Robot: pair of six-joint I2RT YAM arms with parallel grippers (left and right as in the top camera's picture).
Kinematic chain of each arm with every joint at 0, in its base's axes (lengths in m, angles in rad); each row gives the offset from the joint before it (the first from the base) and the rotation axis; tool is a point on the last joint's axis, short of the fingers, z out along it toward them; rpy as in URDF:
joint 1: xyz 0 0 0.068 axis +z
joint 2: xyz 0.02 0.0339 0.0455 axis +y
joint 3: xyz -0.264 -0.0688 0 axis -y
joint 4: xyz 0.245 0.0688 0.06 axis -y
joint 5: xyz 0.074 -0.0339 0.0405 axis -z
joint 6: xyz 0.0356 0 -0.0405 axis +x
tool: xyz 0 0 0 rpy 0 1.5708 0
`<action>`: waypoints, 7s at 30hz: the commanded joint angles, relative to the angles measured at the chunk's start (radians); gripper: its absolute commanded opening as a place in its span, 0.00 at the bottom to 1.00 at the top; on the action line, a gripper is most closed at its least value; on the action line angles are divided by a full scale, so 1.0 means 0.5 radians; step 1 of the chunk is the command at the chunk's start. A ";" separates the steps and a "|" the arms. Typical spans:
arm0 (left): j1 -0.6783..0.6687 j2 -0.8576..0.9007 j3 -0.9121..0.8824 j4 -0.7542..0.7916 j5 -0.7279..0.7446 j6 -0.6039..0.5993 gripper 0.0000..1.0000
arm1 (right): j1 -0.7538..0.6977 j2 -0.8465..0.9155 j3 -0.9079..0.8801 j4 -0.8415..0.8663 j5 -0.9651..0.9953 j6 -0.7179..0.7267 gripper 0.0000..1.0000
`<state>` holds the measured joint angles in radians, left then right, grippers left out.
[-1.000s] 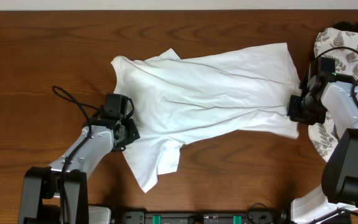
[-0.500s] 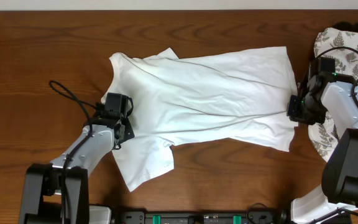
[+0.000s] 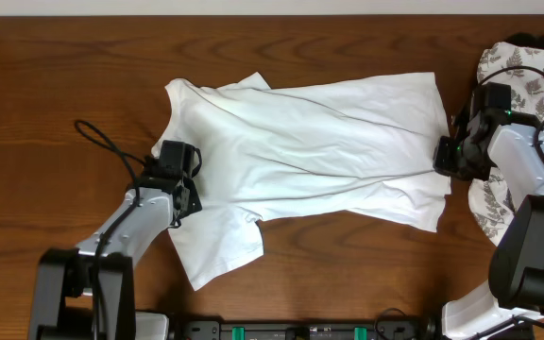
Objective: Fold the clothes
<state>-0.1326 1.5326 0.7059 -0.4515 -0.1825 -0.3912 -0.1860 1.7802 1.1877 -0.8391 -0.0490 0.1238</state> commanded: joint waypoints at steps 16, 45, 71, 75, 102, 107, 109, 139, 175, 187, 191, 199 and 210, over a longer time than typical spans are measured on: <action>0.011 -0.545 0.769 0.407 0.247 0.019 0.17 | 0.025 -0.022 0.285 0.636 -0.434 -0.018 0.58; 0.128 0.797 0.769 1.423 0.409 0.183 0.22 | 0.401 0.372 0.282 1.128 0.001 -0.114 0.70; 0.128 0.760 0.770 0.504 0.710 0.114 0.12 | 0.334 0.474 0.282 1.067 0.255 -0.206 0.74; 0.128 0.639 0.770 0.407 0.710 0.114 0.12 | 0.335 0.474 0.282 1.056 0.254 -0.241 0.75; 0.127 0.552 0.770 1.074 0.499 0.194 0.06 | 0.439 0.468 0.282 0.893 0.073 -0.136 0.79; 0.123 0.737 0.770 1.231 0.500 0.256 0.06 | 0.440 0.468 0.282 0.862 0.073 -0.123 0.79; 0.123 0.826 0.770 1.308 0.500 0.259 0.06 | 0.440 0.468 0.282 0.862 0.072 -0.096 0.79; 0.123 0.873 0.782 0.193 0.508 0.249 0.06 | 0.433 0.468 0.282 0.757 0.107 -0.086 0.82; 0.261 0.594 0.912 0.820 0.875 0.536 0.62 | 0.435 0.468 0.282 0.645 0.105 -0.084 0.82; 0.414 0.647 0.912 0.723 0.866 0.535 0.64 | 0.435 0.468 0.282 0.646 0.089 -0.085 0.83; 0.460 0.674 0.912 0.652 0.866 0.535 0.64 | 0.435 0.468 0.282 0.653 0.088 -0.083 0.83; 0.561 0.676 0.912 0.603 0.867 0.525 0.64 | 0.435 0.468 0.282 0.652 0.089 -0.084 0.83; 0.592 0.677 0.910 0.400 0.866 0.376 0.63 | 0.435 0.468 0.282 0.651 0.089 -0.084 0.82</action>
<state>0.1616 1.8591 1.1637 -0.2394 0.2455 -0.1520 0.0227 2.0094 1.3190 -0.5125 -0.0044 0.0681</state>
